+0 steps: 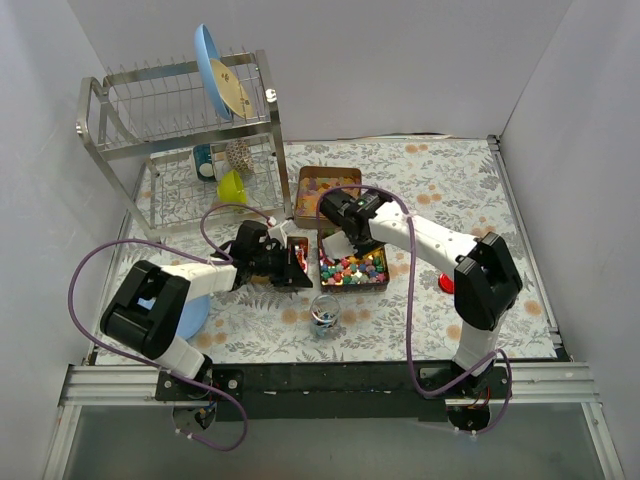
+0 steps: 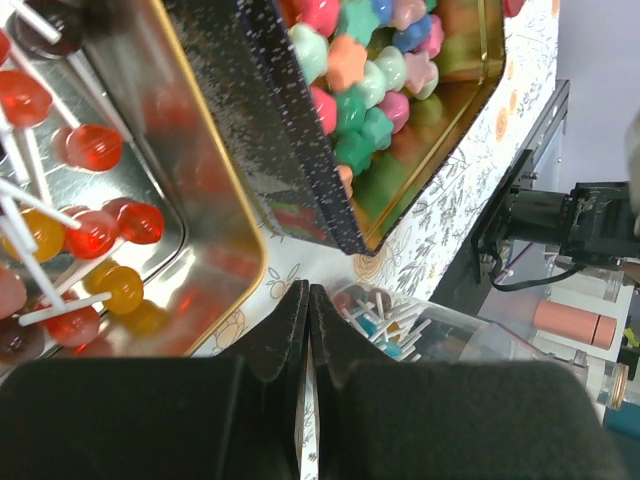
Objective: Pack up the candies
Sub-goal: Scoop the fake candies from the storage box.
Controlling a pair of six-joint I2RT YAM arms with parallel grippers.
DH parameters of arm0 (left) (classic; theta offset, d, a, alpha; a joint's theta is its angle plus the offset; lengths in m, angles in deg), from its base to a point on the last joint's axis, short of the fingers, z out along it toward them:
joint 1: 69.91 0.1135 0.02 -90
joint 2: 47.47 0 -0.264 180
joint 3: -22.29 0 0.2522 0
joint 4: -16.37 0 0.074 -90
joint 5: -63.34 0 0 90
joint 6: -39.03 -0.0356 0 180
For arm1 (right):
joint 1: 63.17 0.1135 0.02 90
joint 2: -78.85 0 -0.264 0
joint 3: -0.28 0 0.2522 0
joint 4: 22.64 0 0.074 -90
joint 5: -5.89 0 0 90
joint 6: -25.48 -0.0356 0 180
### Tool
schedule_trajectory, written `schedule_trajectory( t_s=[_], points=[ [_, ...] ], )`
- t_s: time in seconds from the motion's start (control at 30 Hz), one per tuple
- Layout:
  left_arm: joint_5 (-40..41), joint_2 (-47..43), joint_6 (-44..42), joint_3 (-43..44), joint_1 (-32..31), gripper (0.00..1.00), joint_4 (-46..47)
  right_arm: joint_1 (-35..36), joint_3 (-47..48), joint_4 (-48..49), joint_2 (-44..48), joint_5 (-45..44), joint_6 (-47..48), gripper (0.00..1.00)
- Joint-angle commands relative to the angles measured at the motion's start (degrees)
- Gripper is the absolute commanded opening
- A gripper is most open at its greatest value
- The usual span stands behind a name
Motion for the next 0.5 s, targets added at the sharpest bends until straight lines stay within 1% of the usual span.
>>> schedule_trajectory(
  t_s=[0.0,0.07,0.17,0.47],
  points=[
    [-1.50,-0.16,-0.18,0.20,-0.35,0.00,3.03,4.31,4.12,-6.83,-0.23,1.24,4.66,0.01],
    [-1.32,-0.51,-0.18,0.11,-0.35,0.00,2.85,5.81,6.50,-8.41,-0.84,1.60,3.16,0.01],
    [-0.53,-1.39,-0.62,0.38,-0.26,0.00,1.72,5.64,6.95,-8.33,-0.06,0.99,3.68,0.01],
    [0.17,-3.50,-1.76,-0.50,-0.26,0.00,0.21,0.28,2.12,-6.75,5.30,-2.17,9.48,0.01]
  ],
)
